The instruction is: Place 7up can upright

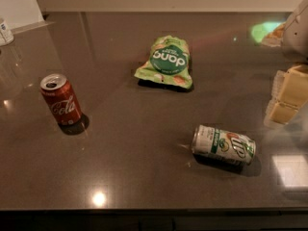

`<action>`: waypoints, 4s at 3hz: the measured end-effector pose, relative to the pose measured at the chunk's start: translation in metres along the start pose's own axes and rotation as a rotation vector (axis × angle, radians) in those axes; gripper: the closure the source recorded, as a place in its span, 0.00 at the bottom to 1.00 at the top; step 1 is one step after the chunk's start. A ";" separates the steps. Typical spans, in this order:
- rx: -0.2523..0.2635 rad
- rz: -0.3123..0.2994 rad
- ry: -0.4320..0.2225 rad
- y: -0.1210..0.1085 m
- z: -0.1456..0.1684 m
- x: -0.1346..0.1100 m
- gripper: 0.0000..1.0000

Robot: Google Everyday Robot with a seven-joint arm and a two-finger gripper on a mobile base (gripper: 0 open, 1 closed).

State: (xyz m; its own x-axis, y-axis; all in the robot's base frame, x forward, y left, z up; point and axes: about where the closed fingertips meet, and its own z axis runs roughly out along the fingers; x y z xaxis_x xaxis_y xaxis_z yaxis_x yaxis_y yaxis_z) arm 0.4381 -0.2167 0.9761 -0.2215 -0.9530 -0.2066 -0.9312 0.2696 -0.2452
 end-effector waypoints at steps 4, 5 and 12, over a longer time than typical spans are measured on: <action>-0.057 -0.028 0.004 0.018 0.024 -0.009 0.00; -0.108 -0.042 0.013 0.040 0.044 -0.017 0.00; -0.143 0.093 0.137 0.076 0.127 0.003 0.16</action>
Offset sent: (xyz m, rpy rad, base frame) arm -0.0030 0.0144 -0.0265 0.0072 0.0532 0.0326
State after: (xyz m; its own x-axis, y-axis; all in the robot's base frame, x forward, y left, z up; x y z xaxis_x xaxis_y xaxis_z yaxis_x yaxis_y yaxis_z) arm 0.4033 -0.1819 0.8368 -0.3370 -0.9373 -0.0892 -0.9342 0.3447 -0.0923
